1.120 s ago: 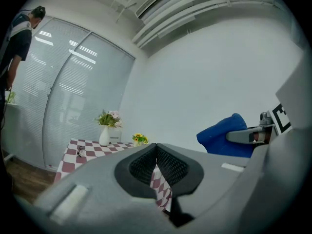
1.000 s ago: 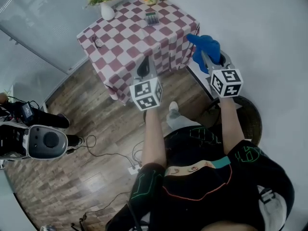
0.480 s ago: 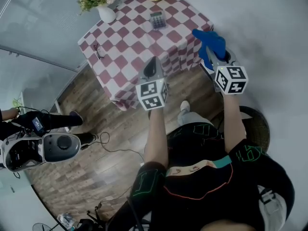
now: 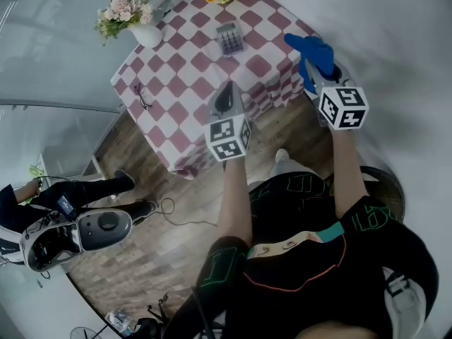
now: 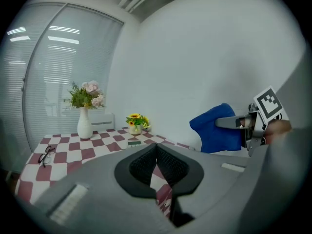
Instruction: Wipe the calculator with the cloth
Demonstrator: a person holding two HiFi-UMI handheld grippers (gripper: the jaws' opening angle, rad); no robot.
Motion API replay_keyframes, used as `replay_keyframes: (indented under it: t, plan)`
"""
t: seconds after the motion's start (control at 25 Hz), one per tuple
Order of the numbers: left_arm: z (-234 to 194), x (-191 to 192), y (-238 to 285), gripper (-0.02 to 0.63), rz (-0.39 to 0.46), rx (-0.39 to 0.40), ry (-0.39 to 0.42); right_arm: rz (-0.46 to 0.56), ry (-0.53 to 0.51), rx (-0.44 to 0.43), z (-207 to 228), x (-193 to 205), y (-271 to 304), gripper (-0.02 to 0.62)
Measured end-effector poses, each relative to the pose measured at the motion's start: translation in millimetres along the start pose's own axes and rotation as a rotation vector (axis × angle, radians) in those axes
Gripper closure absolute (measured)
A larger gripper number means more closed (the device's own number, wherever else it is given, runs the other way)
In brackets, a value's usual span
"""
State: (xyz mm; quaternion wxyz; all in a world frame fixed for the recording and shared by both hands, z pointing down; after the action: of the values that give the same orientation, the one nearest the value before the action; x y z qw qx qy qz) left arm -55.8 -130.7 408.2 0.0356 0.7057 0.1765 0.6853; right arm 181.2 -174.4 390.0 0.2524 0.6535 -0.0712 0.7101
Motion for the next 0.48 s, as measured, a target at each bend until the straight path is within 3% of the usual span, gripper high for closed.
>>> replay_keyframes:
  t: [0.48]
  plan:
    - [-30.5, 5.1, 36.2, 0.595, -0.043, -0.054, -0.064, -0.040, -0.014, -0.122, -16.0, -13.8, 61.8, 0.482]
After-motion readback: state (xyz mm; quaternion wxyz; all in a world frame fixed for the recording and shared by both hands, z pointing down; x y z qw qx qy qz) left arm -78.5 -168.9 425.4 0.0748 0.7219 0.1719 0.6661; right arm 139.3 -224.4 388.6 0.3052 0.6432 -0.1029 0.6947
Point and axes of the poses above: the fingertips, and each gripper's own axes: y forward along the fingers, z to its right, x out of its underside, the point moved 2 cm from there along -y, backward along the fingers, and after that the axes turned 3 degrees about -x, right-handed, at the moved point
